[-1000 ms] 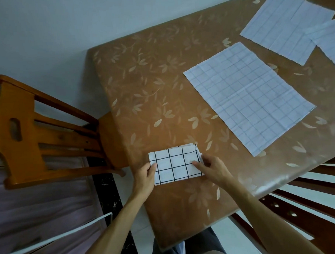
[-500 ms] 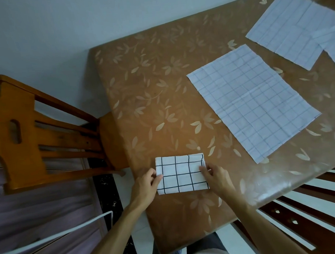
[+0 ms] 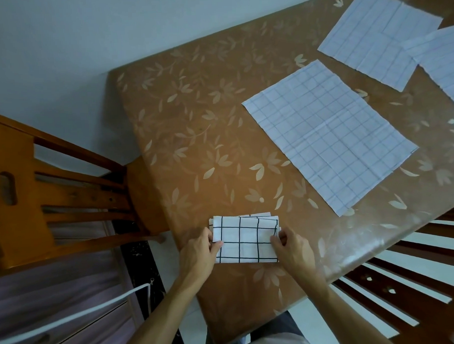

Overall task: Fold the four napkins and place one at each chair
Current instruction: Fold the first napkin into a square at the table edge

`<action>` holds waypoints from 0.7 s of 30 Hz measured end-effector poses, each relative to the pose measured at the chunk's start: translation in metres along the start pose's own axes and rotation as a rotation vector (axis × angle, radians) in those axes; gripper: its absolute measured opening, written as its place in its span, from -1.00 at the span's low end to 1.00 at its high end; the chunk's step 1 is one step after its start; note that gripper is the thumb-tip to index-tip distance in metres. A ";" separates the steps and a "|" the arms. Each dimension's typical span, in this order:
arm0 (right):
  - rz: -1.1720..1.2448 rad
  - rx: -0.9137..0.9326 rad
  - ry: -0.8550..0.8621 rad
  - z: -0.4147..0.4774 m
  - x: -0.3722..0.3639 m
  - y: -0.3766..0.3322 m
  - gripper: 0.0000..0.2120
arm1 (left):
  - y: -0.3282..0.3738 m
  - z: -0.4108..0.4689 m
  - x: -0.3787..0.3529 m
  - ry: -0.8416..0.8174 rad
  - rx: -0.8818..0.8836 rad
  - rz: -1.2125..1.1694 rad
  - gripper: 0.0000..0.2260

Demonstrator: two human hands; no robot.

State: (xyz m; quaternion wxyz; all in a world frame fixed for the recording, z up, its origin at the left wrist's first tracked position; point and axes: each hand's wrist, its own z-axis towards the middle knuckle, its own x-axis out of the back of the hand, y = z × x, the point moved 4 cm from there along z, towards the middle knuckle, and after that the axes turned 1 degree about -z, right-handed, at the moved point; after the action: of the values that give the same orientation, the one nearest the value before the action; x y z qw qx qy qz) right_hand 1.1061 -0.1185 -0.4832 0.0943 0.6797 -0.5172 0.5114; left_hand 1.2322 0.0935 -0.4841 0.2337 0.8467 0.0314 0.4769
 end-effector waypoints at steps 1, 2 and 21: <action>-0.007 0.013 0.014 0.000 -0.001 0.001 -0.79 | 0.001 0.000 -0.001 0.012 0.011 0.012 -0.78; -0.009 0.034 0.027 0.001 -0.002 0.001 -0.80 | 0.001 0.000 -0.002 0.021 0.019 0.018 -0.78; -0.570 0.623 -0.267 0.041 0.006 -0.053 -0.49 | 0.056 0.044 0.014 -0.222 -0.168 0.507 -0.62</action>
State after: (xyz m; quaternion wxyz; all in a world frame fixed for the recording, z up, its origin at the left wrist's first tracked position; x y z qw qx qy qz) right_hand 1.1723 -0.1259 -0.4759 -0.0454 0.8513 -0.1381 0.5041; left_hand 1.2668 0.0312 -0.4680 0.1782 0.8522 -0.2467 0.4256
